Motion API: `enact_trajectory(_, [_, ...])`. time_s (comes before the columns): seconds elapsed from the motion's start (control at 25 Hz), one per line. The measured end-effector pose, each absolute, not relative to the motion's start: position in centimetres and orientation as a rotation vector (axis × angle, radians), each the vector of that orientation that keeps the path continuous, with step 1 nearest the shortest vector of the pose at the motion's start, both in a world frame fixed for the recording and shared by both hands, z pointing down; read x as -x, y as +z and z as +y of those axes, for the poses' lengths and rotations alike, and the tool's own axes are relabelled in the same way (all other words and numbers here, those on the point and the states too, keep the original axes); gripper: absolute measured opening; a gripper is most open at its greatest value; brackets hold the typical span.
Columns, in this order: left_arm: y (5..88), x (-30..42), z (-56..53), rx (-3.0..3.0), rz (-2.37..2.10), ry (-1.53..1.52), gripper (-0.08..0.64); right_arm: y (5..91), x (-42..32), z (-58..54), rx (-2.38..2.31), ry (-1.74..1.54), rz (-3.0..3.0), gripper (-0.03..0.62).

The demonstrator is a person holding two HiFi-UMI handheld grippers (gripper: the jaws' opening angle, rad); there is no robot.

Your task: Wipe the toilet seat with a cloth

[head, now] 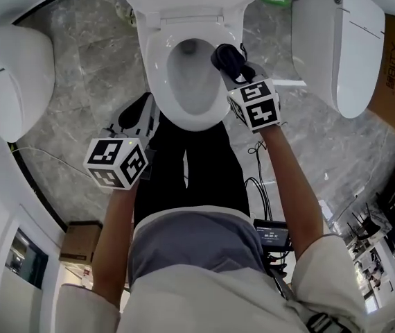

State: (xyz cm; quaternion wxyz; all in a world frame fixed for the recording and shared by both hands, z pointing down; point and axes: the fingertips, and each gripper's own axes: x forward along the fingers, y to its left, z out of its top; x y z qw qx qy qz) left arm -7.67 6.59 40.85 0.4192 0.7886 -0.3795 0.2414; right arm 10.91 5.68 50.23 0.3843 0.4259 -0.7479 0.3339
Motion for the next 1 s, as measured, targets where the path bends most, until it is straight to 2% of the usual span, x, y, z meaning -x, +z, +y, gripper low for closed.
enact_trajectory(0.68, [30.2, 6.9, 6.5, -2.11, -0.887, 0.511, 0.009, 34.3, -11.5, 7.3, -1.286, 0.794, -2.015, 0.092])
enact_trajectory(1.0, [24.5, 6.3, 7.0, -2.197, -0.856, 0.422, 0.009, 25.9, -12.0, 8.3, -1.481, 0.914, -2.151, 0.092])
